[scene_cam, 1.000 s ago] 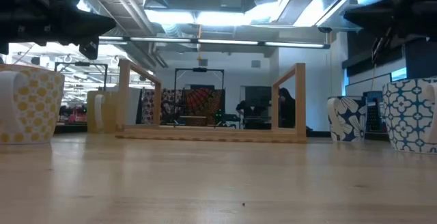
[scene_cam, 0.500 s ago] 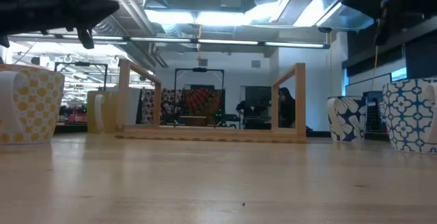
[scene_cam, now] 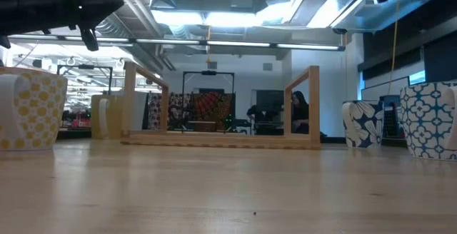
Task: Place coffee mugs
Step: Put the bottom blue mug on the shelf
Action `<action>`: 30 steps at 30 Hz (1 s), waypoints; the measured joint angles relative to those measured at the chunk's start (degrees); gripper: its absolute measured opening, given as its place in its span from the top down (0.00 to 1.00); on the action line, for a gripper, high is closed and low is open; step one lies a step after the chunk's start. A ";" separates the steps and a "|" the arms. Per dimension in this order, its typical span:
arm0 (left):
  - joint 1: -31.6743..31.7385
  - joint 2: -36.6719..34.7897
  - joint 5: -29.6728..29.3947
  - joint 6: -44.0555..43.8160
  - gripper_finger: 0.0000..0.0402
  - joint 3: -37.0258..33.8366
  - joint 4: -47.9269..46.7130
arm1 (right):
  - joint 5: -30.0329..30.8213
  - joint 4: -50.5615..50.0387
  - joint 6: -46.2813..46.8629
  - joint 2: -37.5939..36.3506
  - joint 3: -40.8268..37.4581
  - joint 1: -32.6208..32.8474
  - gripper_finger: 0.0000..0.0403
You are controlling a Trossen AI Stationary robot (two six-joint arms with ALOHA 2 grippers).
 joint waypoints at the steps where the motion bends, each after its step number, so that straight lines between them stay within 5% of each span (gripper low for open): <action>1: 0.00 0.00 -0.07 0.12 0.98 0.00 -0.04 | -1.20 -2.79 1.41 1.62 1.91 0.00 0.95; 9: 0.00 0.00 -2.24 0.43 0.98 0.00 -0.66 | -15.49 -24.07 14.62 12.84 11.76 0.00 0.95; 17: 0.00 0.00 -2.61 0.45 0.98 0.02 -3.08 | -32.25 -41.36 32.69 18.18 11.50 0.00 0.95; 25: 0.00 0.00 -3.07 0.47 0.98 0.02 -4.76 | -32.23 -51.10 44.97 21.52 10.42 -0.11 0.93; 30: 0.00 0.00 -3.92 0.47 0.98 0.02 -5.22 | -31.24 -53.02 48.99 24.11 10.40 -0.11 0.78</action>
